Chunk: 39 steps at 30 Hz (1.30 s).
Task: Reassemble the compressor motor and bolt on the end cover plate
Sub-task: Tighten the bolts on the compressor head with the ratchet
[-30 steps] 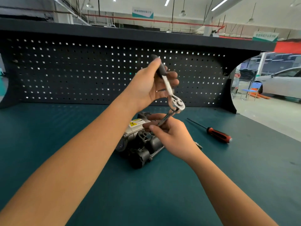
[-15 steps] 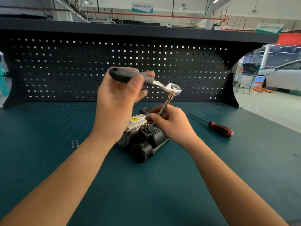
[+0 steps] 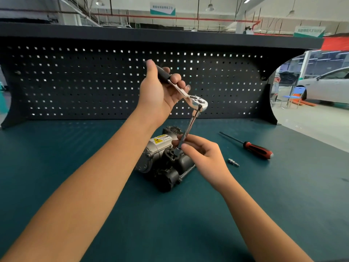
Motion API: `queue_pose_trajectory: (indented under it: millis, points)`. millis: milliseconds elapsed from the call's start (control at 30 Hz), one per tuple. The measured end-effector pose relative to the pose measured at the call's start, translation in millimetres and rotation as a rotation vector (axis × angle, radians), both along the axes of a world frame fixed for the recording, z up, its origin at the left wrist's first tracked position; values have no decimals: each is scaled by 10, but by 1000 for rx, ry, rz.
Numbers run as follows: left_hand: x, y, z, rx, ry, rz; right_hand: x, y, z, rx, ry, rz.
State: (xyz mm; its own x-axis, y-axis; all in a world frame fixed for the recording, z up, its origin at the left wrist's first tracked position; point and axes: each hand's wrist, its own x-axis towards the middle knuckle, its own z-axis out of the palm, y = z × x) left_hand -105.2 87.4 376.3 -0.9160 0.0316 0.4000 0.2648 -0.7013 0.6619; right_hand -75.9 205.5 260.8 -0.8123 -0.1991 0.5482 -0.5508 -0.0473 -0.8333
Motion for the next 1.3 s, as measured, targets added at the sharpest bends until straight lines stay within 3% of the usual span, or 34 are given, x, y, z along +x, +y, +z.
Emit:
queue_pose_trajectory:
  millis: [233, 500, 600, 833, 967, 1033, 1300]
  points:
    - [-144, 67, 113, -45, -206, -218, -19, -27, 0, 133, 110, -114]
    - [-7, 30, -32, -20, -19, -248, -2, 12, -9, 151, 125, -74]
    - [80, -48, -75, -10, 54, -147, -6, 1, -24, 190, 175, -116]
    - [363, -206, -297, -87, 191, 305, -38, -50, -11, 130, 191, -212]
    - [592, -180, -467, -345, 543, 561, -85, -55, 20, 134, 160, -238]
    - [637, -157, -557, -458, 705, 578, -81, -48, 13, 129, 169, -238]
    - [369, -176, -379, -198, 355, 270, -54, -50, -83, 64, 160, -226]
